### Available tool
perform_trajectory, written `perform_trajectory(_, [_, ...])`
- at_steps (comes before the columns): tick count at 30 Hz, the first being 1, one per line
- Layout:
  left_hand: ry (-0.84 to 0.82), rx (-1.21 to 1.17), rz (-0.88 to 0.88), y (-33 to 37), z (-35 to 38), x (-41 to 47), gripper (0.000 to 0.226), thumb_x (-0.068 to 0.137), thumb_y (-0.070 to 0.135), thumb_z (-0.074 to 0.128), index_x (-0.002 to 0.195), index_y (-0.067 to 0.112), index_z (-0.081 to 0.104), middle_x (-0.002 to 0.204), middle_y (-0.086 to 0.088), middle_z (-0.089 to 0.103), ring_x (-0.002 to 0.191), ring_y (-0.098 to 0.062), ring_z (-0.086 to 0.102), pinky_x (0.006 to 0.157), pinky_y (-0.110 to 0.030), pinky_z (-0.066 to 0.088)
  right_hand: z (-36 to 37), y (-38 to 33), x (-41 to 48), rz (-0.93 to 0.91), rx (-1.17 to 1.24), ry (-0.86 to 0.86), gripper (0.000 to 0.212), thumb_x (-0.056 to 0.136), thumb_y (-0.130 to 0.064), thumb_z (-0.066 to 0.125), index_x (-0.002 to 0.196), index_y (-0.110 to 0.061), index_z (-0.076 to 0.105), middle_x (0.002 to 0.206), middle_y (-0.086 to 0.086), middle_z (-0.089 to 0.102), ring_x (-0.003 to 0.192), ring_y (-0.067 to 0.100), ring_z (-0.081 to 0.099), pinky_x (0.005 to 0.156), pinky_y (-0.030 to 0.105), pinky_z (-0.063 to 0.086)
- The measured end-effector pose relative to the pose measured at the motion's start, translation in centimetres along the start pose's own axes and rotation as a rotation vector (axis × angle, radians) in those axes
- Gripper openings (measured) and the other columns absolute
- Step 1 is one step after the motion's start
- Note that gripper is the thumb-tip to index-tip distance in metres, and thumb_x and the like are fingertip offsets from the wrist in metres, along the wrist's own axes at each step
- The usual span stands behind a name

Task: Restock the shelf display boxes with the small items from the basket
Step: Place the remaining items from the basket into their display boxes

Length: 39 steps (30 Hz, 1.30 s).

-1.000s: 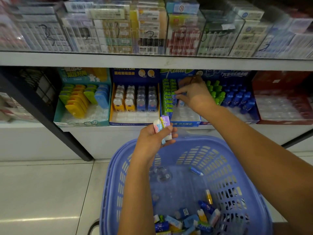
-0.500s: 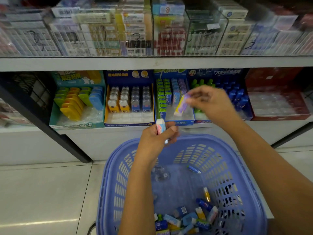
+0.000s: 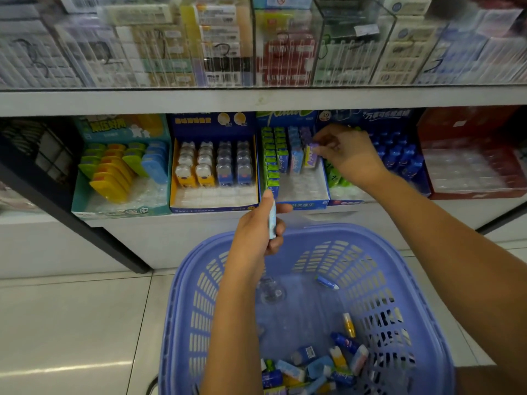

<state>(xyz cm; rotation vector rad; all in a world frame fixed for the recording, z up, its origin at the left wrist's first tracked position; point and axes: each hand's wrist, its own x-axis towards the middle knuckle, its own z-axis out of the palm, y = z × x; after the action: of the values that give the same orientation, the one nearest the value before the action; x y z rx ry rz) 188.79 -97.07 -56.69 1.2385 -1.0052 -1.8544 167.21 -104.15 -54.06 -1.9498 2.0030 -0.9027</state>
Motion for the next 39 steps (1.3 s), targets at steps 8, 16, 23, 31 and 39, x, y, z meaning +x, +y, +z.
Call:
perform_trajectory(8, [-0.037, -0.186, -0.026, -0.1, 0.4, 0.8, 0.039, 0.103, 0.024, 0.031, 0.091, 0.007, 0.064, 0.056, -0.001, 0.053, 0.04, -0.009, 0.039, 0.036, -0.018, 0.027, 0.7, 0.3, 0.1, -0.043, -0.246, -0.042, 0.022, 0.089, -0.02, 0.063, 0.107, -0.008, 0.068, 0.105, 0.01, 0.066, 0.094, 0.023, 0.06, 0.073, 0.018, 0.038])
perform_trajectory(16, [-0.124, -0.119, 0.051, -0.3, 1.2, -0.2, 0.02, 0.101, 0.008, 0.04, 0.103, 0.011, 0.061, 0.097, -0.005, 0.071, 0.086, -0.014, 0.07, 0.08, -0.026, 0.056, 0.7, -1.0, -2.6, -0.146, -0.36, -0.007, 0.049, 0.09, -0.018, 0.061, 0.137, -0.014, 0.049, 0.144, 0.014, 0.037, 0.118, 0.03, 0.046, 0.092, 0.034, 0.042])
perform_trajectory(23, [-0.058, -0.1, 0.252, 0.2, 1.5, -1.1, 0.019, 0.097, 0.025, 0.05, 0.105, 0.019, 0.067, 0.087, 0.001, 0.063, 0.086, -0.013, 0.059, 0.091, -0.027, 0.054, 0.5, -4.2, -11.2, 0.158, 0.478, 0.053, 0.029, 0.076, -0.043, 0.072, 0.1, -0.035, 0.057, 0.084, -0.011, 0.067, 0.073, 0.002, 0.065, 0.066, 0.017, 0.052])
perform_trajectory(31, [0.0, -0.187, 0.187, 0.1, 1.8, -1.0, 0.01, 0.091, 0.012, 0.061, 0.094, 0.003, 0.066, 0.079, -0.013, 0.055, 0.065, -0.017, 0.055, 0.06, -0.024, 0.048, 0.5, -6.3, -12.8, -0.163, 0.344, -0.101, 0.046, 0.077, -0.014, 0.077, 0.116, -0.031, 0.06, 0.121, -0.019, 0.05, 0.099, 0.004, 0.06, 0.09, 0.019, 0.051])
perform_trajectory(39, [0.075, -0.026, 0.305, -0.4, 3.1, -0.3, 0.028, 0.101, 0.025, 0.044, 0.101, 0.011, 0.067, 0.092, -0.005, 0.07, 0.087, -0.015, 0.068, 0.078, -0.022, 0.055, -0.5, -5.1, -10.0, -0.258, 0.123, 0.209, 0.021, 0.083, -0.023, 0.068, 0.1, -0.012, 0.071, 0.094, -0.002, 0.063, 0.079, 0.004, 0.058, 0.075, 0.013, 0.048])
